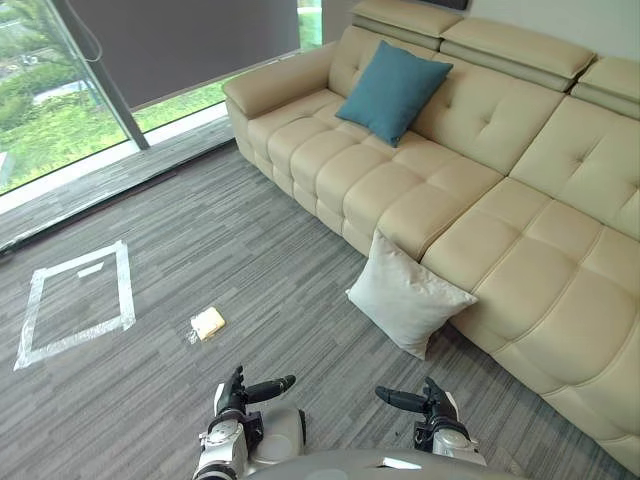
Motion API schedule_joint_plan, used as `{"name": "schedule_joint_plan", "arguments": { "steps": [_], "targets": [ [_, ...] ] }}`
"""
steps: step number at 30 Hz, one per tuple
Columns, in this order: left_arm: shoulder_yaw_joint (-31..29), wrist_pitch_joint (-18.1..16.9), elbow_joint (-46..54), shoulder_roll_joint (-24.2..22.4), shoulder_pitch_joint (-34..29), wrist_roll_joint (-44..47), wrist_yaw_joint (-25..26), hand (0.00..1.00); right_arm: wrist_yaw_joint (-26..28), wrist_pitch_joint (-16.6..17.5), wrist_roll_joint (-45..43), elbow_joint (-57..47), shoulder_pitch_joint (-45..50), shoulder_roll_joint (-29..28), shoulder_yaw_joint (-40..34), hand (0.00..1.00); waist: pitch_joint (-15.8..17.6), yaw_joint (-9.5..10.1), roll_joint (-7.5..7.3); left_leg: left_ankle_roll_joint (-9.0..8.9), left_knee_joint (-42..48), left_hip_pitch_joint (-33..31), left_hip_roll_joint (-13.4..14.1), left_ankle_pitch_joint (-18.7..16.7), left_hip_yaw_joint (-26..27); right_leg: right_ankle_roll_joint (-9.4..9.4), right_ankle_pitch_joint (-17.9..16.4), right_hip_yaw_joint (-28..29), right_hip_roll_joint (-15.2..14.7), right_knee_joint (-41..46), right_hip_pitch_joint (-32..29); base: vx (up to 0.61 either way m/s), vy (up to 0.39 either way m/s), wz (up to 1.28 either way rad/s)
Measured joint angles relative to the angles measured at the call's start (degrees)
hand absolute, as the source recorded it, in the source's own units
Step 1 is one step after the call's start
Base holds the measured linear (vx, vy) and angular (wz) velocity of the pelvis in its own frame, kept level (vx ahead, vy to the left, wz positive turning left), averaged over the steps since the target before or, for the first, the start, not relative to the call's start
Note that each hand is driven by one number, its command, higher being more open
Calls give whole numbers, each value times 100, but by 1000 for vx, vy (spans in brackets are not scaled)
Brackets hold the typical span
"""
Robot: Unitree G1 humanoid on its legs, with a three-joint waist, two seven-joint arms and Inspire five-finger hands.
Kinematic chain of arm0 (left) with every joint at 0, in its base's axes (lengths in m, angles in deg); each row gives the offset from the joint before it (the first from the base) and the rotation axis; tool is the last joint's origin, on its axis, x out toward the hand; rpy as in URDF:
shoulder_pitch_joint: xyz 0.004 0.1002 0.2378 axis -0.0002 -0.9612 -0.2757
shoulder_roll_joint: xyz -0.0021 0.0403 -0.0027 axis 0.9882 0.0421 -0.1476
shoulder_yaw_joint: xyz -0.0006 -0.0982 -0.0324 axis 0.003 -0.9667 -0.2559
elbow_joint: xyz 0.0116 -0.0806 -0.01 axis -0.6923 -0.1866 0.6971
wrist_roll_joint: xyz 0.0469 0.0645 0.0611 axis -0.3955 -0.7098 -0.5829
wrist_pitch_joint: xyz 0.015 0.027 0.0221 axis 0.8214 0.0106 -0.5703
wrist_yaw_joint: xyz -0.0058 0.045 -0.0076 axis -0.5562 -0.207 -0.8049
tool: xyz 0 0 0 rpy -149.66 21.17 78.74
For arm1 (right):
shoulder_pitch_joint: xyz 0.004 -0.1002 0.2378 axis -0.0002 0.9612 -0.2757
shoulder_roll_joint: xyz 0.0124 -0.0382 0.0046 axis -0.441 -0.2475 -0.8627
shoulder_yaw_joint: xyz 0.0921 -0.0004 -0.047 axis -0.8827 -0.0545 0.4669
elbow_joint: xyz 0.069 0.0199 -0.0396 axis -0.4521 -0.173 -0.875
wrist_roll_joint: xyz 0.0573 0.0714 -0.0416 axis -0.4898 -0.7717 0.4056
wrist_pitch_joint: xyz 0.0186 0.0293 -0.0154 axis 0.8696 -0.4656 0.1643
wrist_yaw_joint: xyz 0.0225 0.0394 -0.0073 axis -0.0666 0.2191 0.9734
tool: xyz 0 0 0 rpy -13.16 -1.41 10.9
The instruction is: Pick up cushions and gather them together orderly.
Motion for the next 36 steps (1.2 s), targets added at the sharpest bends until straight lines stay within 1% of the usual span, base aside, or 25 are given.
{"name": "schedule_joint_plan", "arguments": {
  "steps": [1,2,3,5,6,7,8,9,10,11,13,15,16,17,18,19,23,26,27,29,30,31,33,35,36],
  "targets": [
    [-3,0,0,6,-8,35,5,100,0,-1,-27,2,23,2,45,100,-34,31,-24,43,128,-2,-9,99,77,41,-66,119,-33,35,26,355,230,-81],
    [-4,-20,1,93,-19,41,1,100,16,-4,-35,29,89,-109,80,100,-127,76,-220,112,392,14,-72,-246,373,90,-145,417,-186,128,27,425,243,-84],
    [-4,-19,-23,151,-54,34,-12,100,31,-6,-34,26,100,-206,135,100,-233,84,-313,211,516,37,-94,-422,569,98,-137,643,-281,276,-47,502,288,-93],
    [1,13,-152,207,-6,17,-25,100,88,-6,-33,23,111,-243,243,100,-322,79,-385,407,607,177,-107,-609,946,194,-82,914,-414,954,-375,441,261,-84],
    [7,27,-224,215,17,13,-17,100,110,-13,-29,-1,101,-244,265,100,-310,78,-371,516,499,402,-104,-677,1132,477,104,890,-479,1719,-721,390,238,-87],
    [5,31,-259,215,29,16,-9,100,126,-15,-28,-28,79,-242,263,100,-270,76,-331,566,370,626,-84,-726,1223,626,250,864,-498,2357,-1006,240,133,-88],
    [17,53,-342,212,50,18,2,100,126,-4,-26,-58,46,-233,263,100,-233,53,-279,585,202,959,-55,-761,1296,633,241,684,-530,3081,-1338,274,111,-75],
    [89,76,-350,210,37,25,19,100,127,9,-24,-55,21,-225,264,100,-195,57,-254,609,-23,1318,-19,-775,1403,536,188,313,-638,3398,-1501,251,56,-55],
    [130,79,-349,214,33,25,24,100,127,9,-24,-52,14,-222,265,100,-185,57,-246,608,-87,1414,-9,-776,1430,514,175,190,-674,3436,-1531,238,31,-44],
    [244,79,-346,212,8,22,24,100,127,32,-20,-51,8,-220,271,100,-157,54,-194,604,-363,1810,68,-778,1562,385,105,-362,-805,3429,-1658,226,-12,-35],
    [355,88,-331,241,-20,40,22,100,127,96,-13,-46,-12,-239,272,100,-159,45,-216,401,-784,2242,259,-837,1770,315,76,-1409,-965,2816,-1904,220,-78,-45],
    [360,100,-334,250,-18,50,25,100,126,110,-11,-47,-44,-233,267,100,-160,43,-224,246,-936,2398,350,-847,1964,335,146,-1866,-980,2071,-2059,258,-159,-58],
    [388,103,-357,285,-30,47,21,100,129,114,-17,-41,-69,-239,264,100,-151,34,-252,185,-1005,2510,360,-854,2082,217,578,-2022,-944,1412,-2134,402,-244,-64],
    [440,105,-470,286,4,42,17,100,137,133,-9,-17,-95,-203,252,100,-170,-18,-215,87,-1000,2586,415,-902,2065,-57,890,-2026,-773,1278,-2069,428,-266,-64],
    [452,117,-538,256,57,22,-4,100,134,113,18,33,-162,-131,224,100,-136,-38,-81,103,-1036,2593,518,-810,1960,-126,925,-1988,-585,1152,-2012,357,-228,-50],
    [465,117,-538,234,61,2,-39,100,135,117,37,45,-189,-114,166,100,-110,-43,-26,100,-1100,2604,547,-739,1925,-190,886,-1963,-511,1113,-2009,232,-185,-45],
    [604,116,-536,151,105,-149,-57,100,103,77,43,105,-219,-47,-260,100,-125,-123,38,6,-1296,2648,611,-328,1585,-268,817,-2062,-357,836,-1841,233,-225,5],
    [532,110,-520,195,84,-211,-55,100,55,72,43,106,-108,20,-367,100,-97,-173,3,-97,-47,2177,859,-311,1212,-271,820,-2289,-146,241,-1274,165,-215,37],
    [382,115,-388,152,68,-204,-51,100,39,74,34,105,-60,61,-357,100,-87,-141,35,-209,1216,1633,1057,-248,1008,-291,832,-2310,15,5,-1010,98,-106,11],
    [350,99,-261,78,40,-202,-31,100,13,71,22,124,-32,106,-347,100,-60,-50,97,-296,2081,1234,1183,-516,880,-337,853,-2255,145,-156,-784,130,-23,-22],
    [377,97,-206,72,40,-211,-38,100,4,72,11,153,-43,108,-342,100,-55,-39,90,-267,2169,978,1122,-768,944,-337,868,-2154,143,-215,-692,164,76,-42],
    [378,94,-202,72,40,-209,-43,100,1,73,10,162,-48,108,-342,100,-54,-35,90,-266,2084,920,1090,-836,958,-328,875,-2108,139,-239,-672,135,102,-58],
    [377,92,-205,80,53,-202,-32,100,-23,71,-51,178,-87,102,-345,100,-40,-38,66,-132,986,767,842,-964,846,-278,903,-1851,62,-289,-615,122,148,-53],
    [378,89,-209,100,65,-202,-34,100,-50,70,-51,185,-92,97,-342,100,-15,-39,26,-99,383,691,597,-922,522,-184,907,-1709,-38,-298,-618,121,248,-39],
    [379,71,-219,75,65,-199,-18,100,-52,64,-51,199,-94,139,-288,100,-21,-37,68,-113,-215,707,422,-556,164,-55,904,-1566,-51,-291,-635,121,301,-57]
  ]
}}
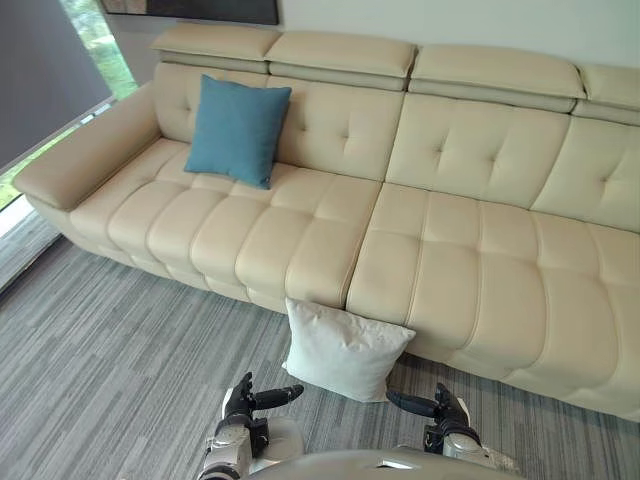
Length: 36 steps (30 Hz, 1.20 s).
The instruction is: Pick up cushions and gather them together orderly.
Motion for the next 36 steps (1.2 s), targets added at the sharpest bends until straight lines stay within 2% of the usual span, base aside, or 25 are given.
{"name": "schedule_joint_plan", "arguments": {
  "steps": [1,3,6,7,11,16,19,22,25,27,30,31,34,36],
  "targets": [
    [-13,-12,-33,-8,1,41,17,100,-4,-5,2,39,-18,63,133,100,-6,8,71,-18,-104,33,-33,443,-81,120,-28,159,56,0,5,105,256,-53],
    [0,-56,-85,130,14,41,-1,100,7,-16,5,20,12,-17,349,100,-38,-16,-159,91,-231,139,-157,418,108,238,11,364,-120,-90,9,138,203,-36],
    [0,-46,-147,191,28,42,-7,100,17,-15,6,19,17,-157,374,100,-109,-12,-274,208,-262,191,-268,357,320,339,72,540,-248,-209,7,134,175,-35],
    [2,-46,-185,191,32,43,-8,100,21,-14,8,16,0,-198,457,100,-123,-8,-265,276,-309,272,-310,316,502,395,107,697,-315,-265,7,72,104,-40],
    [37,-45,-283,188,50,32,-14,100,48,-14,7,18,-22,-213,565,100,-145,-12,-225,294,-450,451,-369,305,710,425,126,894,-367,-290,12,47,67,-32],
    [63,-46,-280,185,43,59,0,100,3,-13,0,22,-19,-171,563,100,-160,-8,-197,290,-490,499,-288,304,721,426,125,903,-294,-296,25,-3,-46,-5],
    [50,-52,-255,180,42,126,23,100,-62,-7,-102,21,-37,-65,564,100,-157,25,-171,284,-424,291,-247,302,695,424,117,905,-250,-228,-185,-29,-39,0],
    [38,-58,-188,192,185,274,126,100,-174,-7,-177,17,-178,147,546,100,22,85,-123,276,-138,-248,-224,297,599,404,55,909,-231,141,-727,-80,-20,6],
    [44,-56,-92,229,486,521,258,100,-264,-2,-352,-51,-616,332,486,100,447,124,-143,292,326,-933,-204,288,520,367,-85,957,-251,872,-1515,-140,-22,0],
    [78,-58,89,301,753,740,311,100,-343,31,-519,-380,-893,420,420,100,767,141,-208,306,657,-1459,-212,278,519,351,-232,1009,-307,1460,-2161,-184,-39,-4],
    [242,-71,375,442,1113,908,373,100,-416,67,-664,-655,-1273,592,424,100,1090,140,-208,304,940,-2032,-198,296,474,342,-299,1024,-327,1911,-2797,-268,-40,-1],
    [241,-78,406,461,1162,922,380,100,-430,72,-675,-678,-1316,611,425,100,1119,141,-210,295,953,-2102,-196,306,471,340,-299,1027,-327,1945,-2876,-281,-58,2],
    [224,-155,641,680,1635,1115,499,100,-540,129,-822,-766,-1800,745,426,100,1302,149,-234,268,956,-2785,-165,480,397,289,-206,1041,-278,2056,-3612,-153,-49,-3],
    [171,-174,712,897,2129,1269,610,100,-679,142,-1000,-791,-2275,788,424,100,1562,160,-265,244,920,-3172,-105,628,393,254,-38,1054,-231,2055,-4027,-121,-51,-13]
  ]
}}
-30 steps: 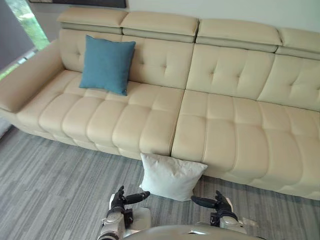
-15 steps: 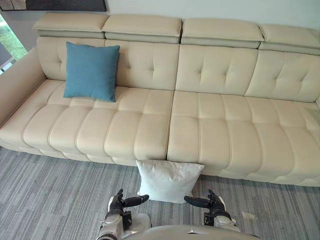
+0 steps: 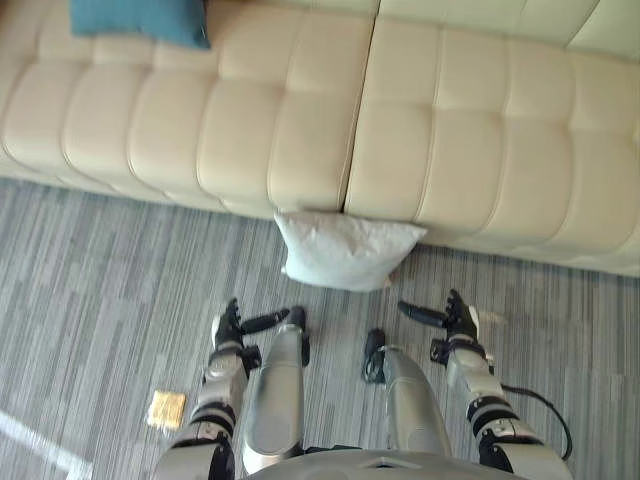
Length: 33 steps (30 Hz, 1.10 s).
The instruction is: Pick up cushions and gather them together orderly.
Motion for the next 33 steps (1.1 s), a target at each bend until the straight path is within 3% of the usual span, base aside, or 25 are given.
{"name": "schedule_joint_plan", "arguments": {
  "steps": [7,11,13,14,15,16,20,24,33],
  "targets": [
    [-188,-34,329,247,1824,270,287,100,-439,19,-377,-94,-1673,191,-120,100,390,-14,-12,-21,185,-1452,48,299,-140,-102,143,-65,56,345,-1495,-36,-43,0],
    [50,-69,433,223,2629,304,472,100,-616,84,-559,-165,-2442,269,-112,100,475,-16,23,-22,540,-2066,-28,300,-299,-151,47,-83,-12,904,-2164,4,-62,12],
    [255,-80,439,192,3031,301,564,100,-694,127,-573,-214,-2756,323,-119,100,478,-29,28,-23,881,-2518,-134,296,-371,-160,-159,-87,-112,1365,-2616,-44,-88,27],
    [341,-84,440,189,3229,300,636,100,-717,127,-649,-213,-2952,322,-120,0,480,-27,32,-39,1079,-2777,-150,285,-444,-167,-209,-98,-117,1572,-2857,-64,-68,12],
    [357,-84,436,169,3346,300,679,100,-752,126,-697,-209,-3072,302,-125,0,481,-28,34,-67,1224,-2956,-149,263,-478,-175,-245,-103,-119,1722,-3027,-75,-57,7],
    [415,-84,434,134,3480,301,729,0,-795,132,-729,-211,-3204,280,-130,0,483,-28,37,-127,1370,-3124,-151,196,-521,-181,-312,-107,-120,1916,-3211,-79,-53,8],
    [738,-82,501,3,3633,304,913,0,-938,138,-939,-217,-3476,121,-339,0,486,-37,40,-139,1857,-3719,-210,109,-610,-197,-470,-98,-203,2563,-3850,-104,-37,8],
    [775,-83,797,-137,3652,330,1065,0,-1006,169,-1007,-290,-3566,-29,-345,0,486,-46,39,-203,1807,-3971,-271,244,-673,-189,-456,-105,-230,2714,-4185,-23,-24,8],
    [1115,-31,1238,-355,3281,349,1334,0,-1020,175,-995,-795,-3035,-206,199,0,485,-115,40,-336,1786,-3753,-254,371,-893,-262,-417,-316,-195,2662,-3887,37,-19,4]
  ]
}}
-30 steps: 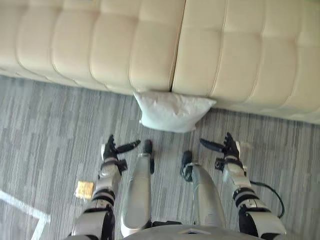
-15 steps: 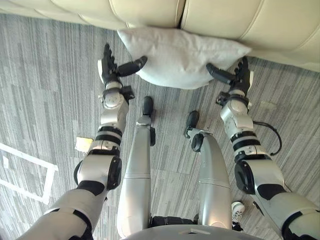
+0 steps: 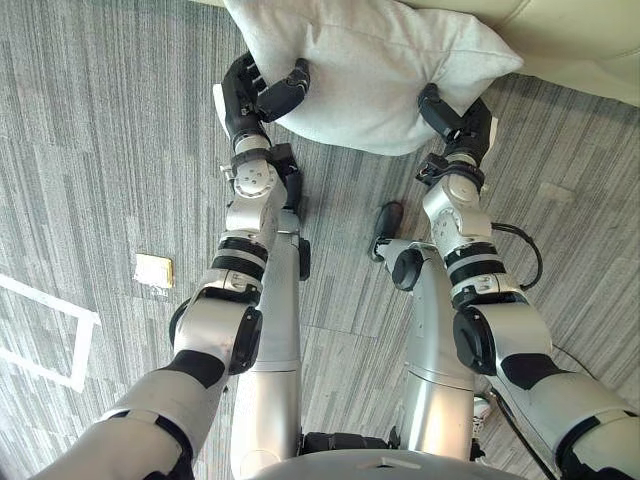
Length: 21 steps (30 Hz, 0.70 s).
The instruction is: Pick up cushions and gather them together orderly.
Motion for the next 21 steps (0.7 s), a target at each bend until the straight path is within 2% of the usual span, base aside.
{"name": "schedule_joint_plan", "arguments": {
  "steps": [2,3,4,10,14,16,18,19,21],
  "targets": [
    [110,1,219,-5,-268,0,44,0,-28,8,-1,-253,340,-45,54,0,-5,-30,-6,-14,-119,277,10,1,-19,0,-1,-35,0,-118,300,-12,-3,6],
    [207,2,509,-18,-598,1,40,0,-38,11,-2,-552,707,-53,171,0,-15,-61,-6,-1,-361,630,21,42,-6,-8,25,-41,0,-312,630,-21,-7,6],
    [219,2,543,-22,-638,1,40,0,-38,11,-2,-589,751,-57,182,0,-16,-61,-7,2,-389,668,22,47,-2,-5,28,-40,0,-332,665,-9,-14,6],
    [758,0,1882,-59,-2015,-46,143,0,-62,60,9,-2095,2438,-461,311,0,-55,-21,-15,24,-1513,2348,86,246,105,16,232,-61,111,-1416,2260,46,-16,-3],
    [1013,-25,2780,-225,-2841,-195,138,0,-70,159,350,-3368,3621,-470,463,0,-259,-49,-36,23,-1997,3378,88,238,156,19,277,-106,122,-2016,3357,135,23,4],
    [1019,-36,2984,-288,-3122,-238,88,0,-70,183,478,-3657,3924,-460,539,0,-321,-52,-96,29,-2163,3752,80,235,194,33,284,-103,116,-2181,3717,141,31,-1],
    [1024,-142,3229,-371,-3756,-249,-9,0,8,264,818,-4087,4595,-410,755,0,-694,-58,-209,52,-2509,4279,82,217,241,76,290,-117,127,-2555,4246,138,24,-1],
    [1024,-151,3275,-372,-3862,-248,-35,0,21,266,871,-4150,4690,-400,797,0,-758,-60,-233,52,-2561,4358,85,217,247,84,296,-119,133,-2616,4325,121,17,-1],
    [1026,-156,3492,-377,-4505,-247,-127,0,171,269,1153,-4420,5249,-346,960,0,-1090,-54,-267,76,-2736,4836,124,114,293,133,309,-118,191,-2975,4865,161,28,-7]
  ]
}}
